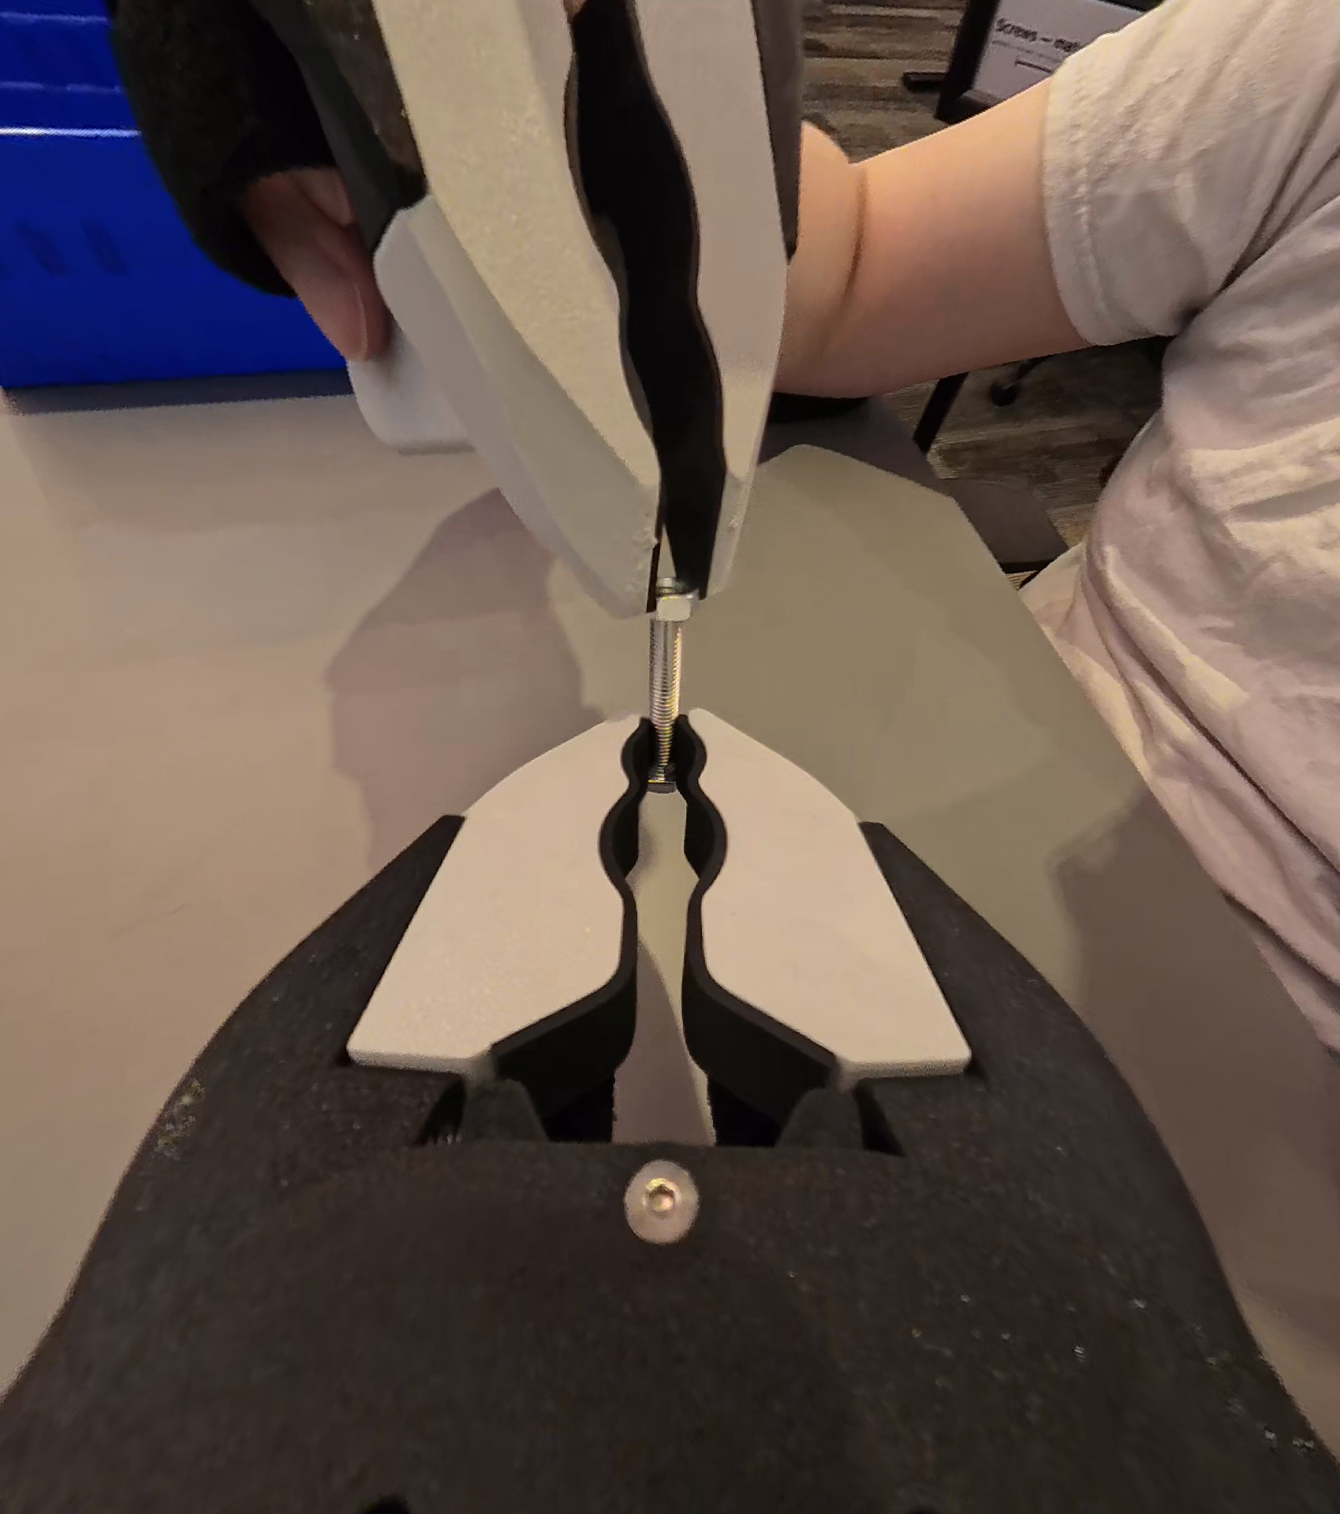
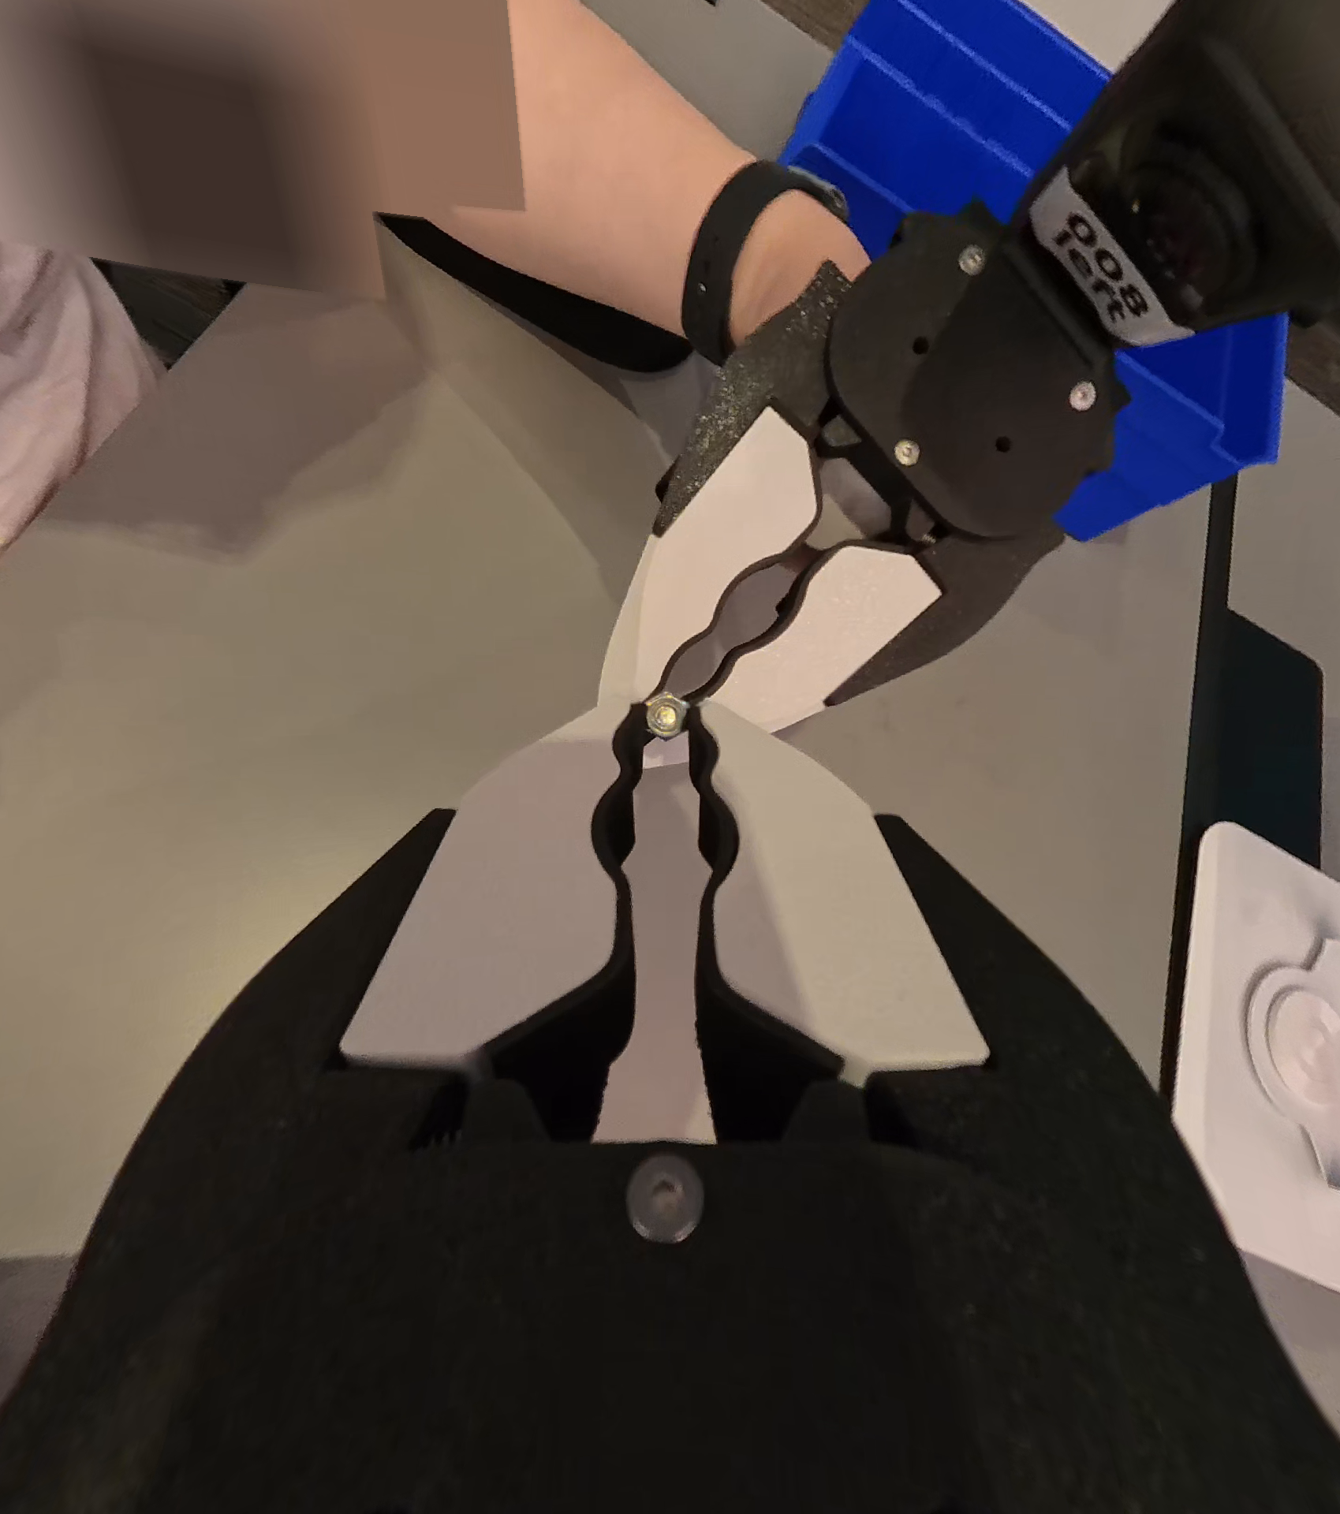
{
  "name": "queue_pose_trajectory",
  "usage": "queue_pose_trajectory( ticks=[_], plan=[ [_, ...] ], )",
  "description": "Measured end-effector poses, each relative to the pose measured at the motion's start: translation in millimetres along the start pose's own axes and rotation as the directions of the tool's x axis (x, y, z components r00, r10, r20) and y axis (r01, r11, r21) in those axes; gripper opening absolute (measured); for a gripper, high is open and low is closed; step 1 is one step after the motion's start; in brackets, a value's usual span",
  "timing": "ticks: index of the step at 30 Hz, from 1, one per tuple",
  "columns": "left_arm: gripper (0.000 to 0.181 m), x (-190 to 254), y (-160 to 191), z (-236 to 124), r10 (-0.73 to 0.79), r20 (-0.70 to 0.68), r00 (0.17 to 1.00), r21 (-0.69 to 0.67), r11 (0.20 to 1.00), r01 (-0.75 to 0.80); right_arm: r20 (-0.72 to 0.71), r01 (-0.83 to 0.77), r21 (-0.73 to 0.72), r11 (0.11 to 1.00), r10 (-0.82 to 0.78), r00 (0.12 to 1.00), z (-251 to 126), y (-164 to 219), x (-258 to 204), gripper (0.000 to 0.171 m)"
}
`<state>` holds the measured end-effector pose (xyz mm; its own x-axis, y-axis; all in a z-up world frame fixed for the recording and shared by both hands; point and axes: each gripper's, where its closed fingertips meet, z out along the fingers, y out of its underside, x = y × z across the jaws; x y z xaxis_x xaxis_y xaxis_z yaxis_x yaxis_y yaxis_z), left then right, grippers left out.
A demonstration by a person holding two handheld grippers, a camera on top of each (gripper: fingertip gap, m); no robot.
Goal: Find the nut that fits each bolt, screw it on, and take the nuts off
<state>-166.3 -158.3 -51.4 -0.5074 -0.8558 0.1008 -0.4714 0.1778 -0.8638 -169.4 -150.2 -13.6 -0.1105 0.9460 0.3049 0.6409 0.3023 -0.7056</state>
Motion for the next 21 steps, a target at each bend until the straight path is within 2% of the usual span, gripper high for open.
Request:
queue_pose_trajectory(
  ticks=[7, 12, 21],
  plan=[
    [0.005, -27.6, 0.9, -13.4, -0.069, 0.152, 0.986, 0.009, 0.998, 0.068, -0.078, -0.199, 0.036, 0.979, 0.202, 0.976, -1.0, 8.3, 28.7, 0.01],
    [0.005, -47.4, 11.9, -19.8, -0.087, 0.291, 0.953, -0.063, 0.992, 0.11, -0.112, -0.324, 0.033, 0.945, 0.326, 0.939, 4.7, 21.2, 43.6, 0.01],
    [0.005, -73.9, 26.6, -31.4, -0.107, 0.489, 0.866, -0.149, 0.968, 0.204, -0.133, -0.565, 0.104, 0.818, 0.575, 0.808, 13.4, 36.5, 65.9, 0.01]
  ],
)
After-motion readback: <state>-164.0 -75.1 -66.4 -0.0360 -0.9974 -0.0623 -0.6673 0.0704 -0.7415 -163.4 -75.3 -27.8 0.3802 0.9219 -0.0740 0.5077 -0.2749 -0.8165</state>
